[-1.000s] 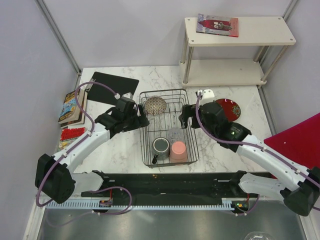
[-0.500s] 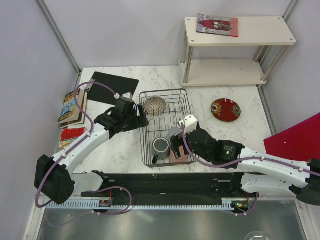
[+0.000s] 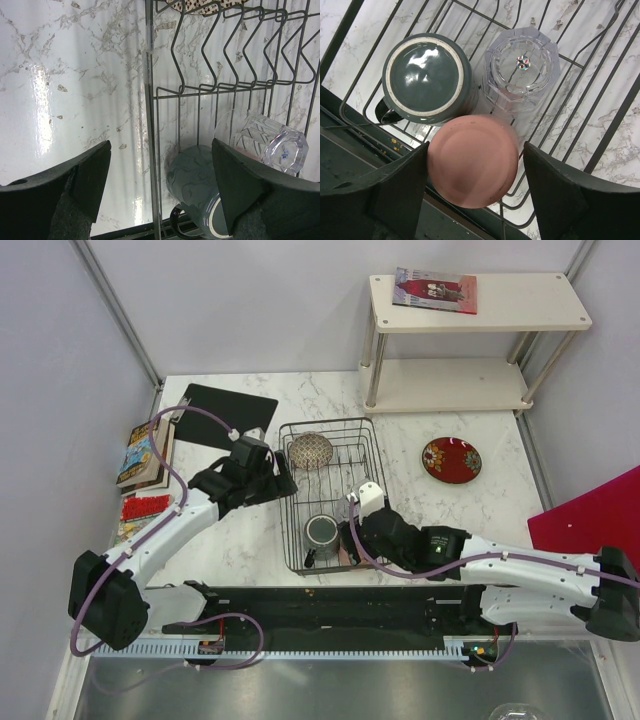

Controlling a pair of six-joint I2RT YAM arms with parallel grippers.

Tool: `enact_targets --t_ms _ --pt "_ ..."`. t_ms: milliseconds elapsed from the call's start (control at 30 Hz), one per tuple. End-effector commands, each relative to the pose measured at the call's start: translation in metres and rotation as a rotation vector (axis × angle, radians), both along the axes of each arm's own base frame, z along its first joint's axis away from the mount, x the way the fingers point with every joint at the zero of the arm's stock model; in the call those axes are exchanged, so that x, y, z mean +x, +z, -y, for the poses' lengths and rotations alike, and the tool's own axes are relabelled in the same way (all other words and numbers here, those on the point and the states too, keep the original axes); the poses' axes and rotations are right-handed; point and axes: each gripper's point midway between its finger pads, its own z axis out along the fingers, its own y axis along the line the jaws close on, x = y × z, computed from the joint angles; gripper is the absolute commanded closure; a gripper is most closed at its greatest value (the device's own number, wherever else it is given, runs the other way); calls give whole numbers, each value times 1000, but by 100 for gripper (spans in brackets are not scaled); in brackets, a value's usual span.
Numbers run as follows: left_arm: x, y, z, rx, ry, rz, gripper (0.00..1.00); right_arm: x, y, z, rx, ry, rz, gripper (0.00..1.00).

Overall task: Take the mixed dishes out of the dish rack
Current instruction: Pick up the cup from the dish rack.

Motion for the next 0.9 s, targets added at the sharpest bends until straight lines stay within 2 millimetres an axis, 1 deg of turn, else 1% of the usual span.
enact_targets --t_ms 0,33,67,133,167,200,267,300,367,400,467,500,567,600,700,733,767,800,833,867 --pt "-3 -1 -2 2 -6 1 12 1 3 -7 30 -16 0 23" --pt "-3 -2 -2 1 -4 -1 12 1 3 -7 30 -14 0 27" --pt "-4 -3 -2 0 -5 -2 12 0 6 -8 37 -11 3 37" --pt "-4 -4 -3 1 -2 -3 13 1 12 -9 44 -8 10 47" --pt "-4 -4 -3 1 -2 -3 13 0 13 -8 41 -6 9 53" --pt "-4 -3 -3 1 -4 -1 13 1 21 -11 50 -4 14 55" --pt "-4 -3 -3 3 0 -2 13 0 28 -10 42 4 22 56" --pt "-3 -2 -3 1 1 4 13 1 43 -13 66 9 34 57" --pt "-3 0 -3 -1 2 10 13 0 59 -13 73 26 49 57" --pt "-3 0 -4 1 1 9 13 0 77 -17 105 33 64 57" --pt "-2 1 -4 1 2 13 13 -1 93 -15 115 44 80 57" --pt "-2 2 -4 -2 4 15 13 -1 111 -16 143 50 93 57" --pt "-2 3 -4 -3 4 16 13 -1 126 -12 153 58 110 57" --pt "-2 3 -4 -3 6 18 13 -1 143 -12 181 58 130 57" --pt "-1 7 -4 -6 8 27 13 2 177 -3 238 44 181 61" --pt "0 9 -3 -9 8 32 13 5 188 4 263 16 211 63" --pt "1 13 -3 -14 10 41 13 7 196 5 292 3 232 68" --pt "2 16 -3 -25 19 47 15 11 198 10 300 -29 251 72" --pt "1 24 -3 -44 26 67 15 18 203 21 320 -97 279 78" --pt "2 29 -2 -58 31 84 15 23 208 24 356 -139 301 89"
